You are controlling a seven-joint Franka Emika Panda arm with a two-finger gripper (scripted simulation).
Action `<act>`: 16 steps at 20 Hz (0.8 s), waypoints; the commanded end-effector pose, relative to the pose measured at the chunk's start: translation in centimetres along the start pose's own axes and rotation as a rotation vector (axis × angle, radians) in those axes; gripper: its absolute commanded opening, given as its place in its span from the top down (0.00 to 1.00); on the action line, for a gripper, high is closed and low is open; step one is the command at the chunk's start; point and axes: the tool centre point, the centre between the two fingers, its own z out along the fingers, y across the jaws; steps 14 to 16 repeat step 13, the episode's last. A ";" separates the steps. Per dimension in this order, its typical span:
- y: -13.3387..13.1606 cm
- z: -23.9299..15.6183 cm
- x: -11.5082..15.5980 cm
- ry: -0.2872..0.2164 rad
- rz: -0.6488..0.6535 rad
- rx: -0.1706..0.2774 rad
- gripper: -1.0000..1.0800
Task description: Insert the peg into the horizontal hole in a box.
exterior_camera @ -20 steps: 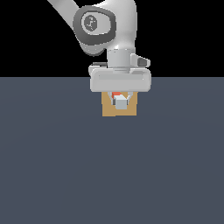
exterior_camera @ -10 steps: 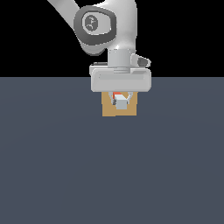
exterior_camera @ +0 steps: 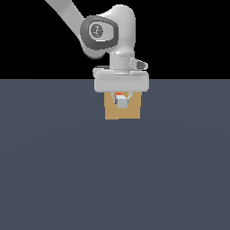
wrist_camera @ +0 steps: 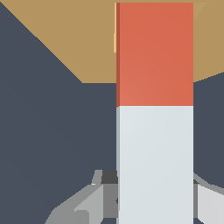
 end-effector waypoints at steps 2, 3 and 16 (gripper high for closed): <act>0.0 -0.2 2.7 0.001 -0.001 -0.003 1.00; 0.0 -0.2 3.2 0.001 -0.001 -0.003 1.00; 0.2 -0.2 4.2 0.001 -0.001 -0.003 1.00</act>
